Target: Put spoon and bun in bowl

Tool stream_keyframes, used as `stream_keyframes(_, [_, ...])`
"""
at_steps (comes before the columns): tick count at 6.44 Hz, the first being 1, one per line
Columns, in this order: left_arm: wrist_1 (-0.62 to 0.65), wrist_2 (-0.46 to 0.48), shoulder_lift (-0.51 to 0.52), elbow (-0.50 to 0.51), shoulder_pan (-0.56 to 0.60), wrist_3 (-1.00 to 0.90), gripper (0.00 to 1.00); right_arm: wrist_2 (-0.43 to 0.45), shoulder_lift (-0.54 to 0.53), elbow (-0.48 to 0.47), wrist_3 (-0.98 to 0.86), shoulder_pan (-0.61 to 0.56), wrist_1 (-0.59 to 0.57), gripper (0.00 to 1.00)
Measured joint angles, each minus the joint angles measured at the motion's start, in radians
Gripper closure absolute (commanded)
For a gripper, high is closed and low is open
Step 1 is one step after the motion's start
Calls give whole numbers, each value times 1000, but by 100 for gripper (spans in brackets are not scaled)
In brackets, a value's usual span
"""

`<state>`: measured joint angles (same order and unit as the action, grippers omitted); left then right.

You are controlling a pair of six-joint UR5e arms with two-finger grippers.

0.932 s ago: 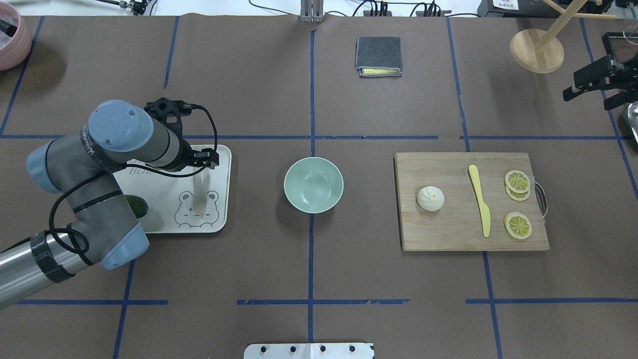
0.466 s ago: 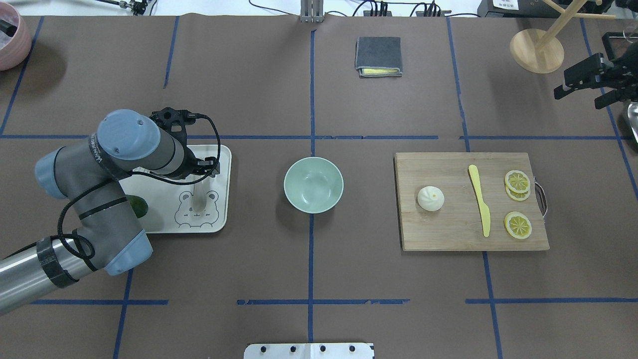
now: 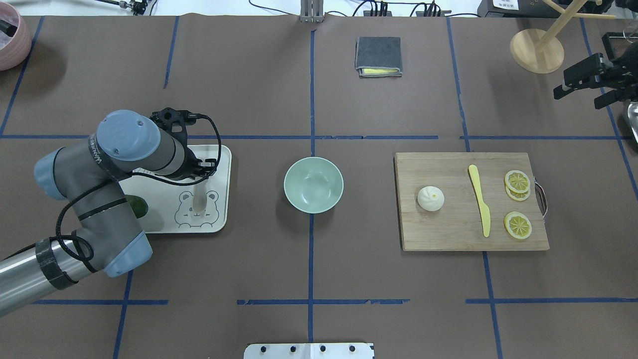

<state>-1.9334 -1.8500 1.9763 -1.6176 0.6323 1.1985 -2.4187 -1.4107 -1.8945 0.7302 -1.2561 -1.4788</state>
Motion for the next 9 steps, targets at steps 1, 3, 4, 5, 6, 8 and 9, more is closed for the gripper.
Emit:
stream_keyframes(1, [3,0,0,-2,0,19,100,1,0,0,0,2,0,0])
stream_keyframes(3, [56,0,-3,-54,5,49,100,4,1,-4,0,10,0,0])
stream_keyframes(4, [141,0,-1,-114,15,46,100,18,9,-4,17,32,0,0])
stream_keyframes(5, [201,-1,6,-161,29,44,100,53,30,-3,66,81,2,0])
stream_keyframes(6, [224,-4,29,-186,38,49,100,112,64,0,149,162,6,0])
stream_keyframes(8, [229,-9,113,-193,41,138,100,241,119,3,281,324,27,0])
stream_keyframes(9, [217,-11,165,-186,40,209,100,310,125,5,334,403,49,0])
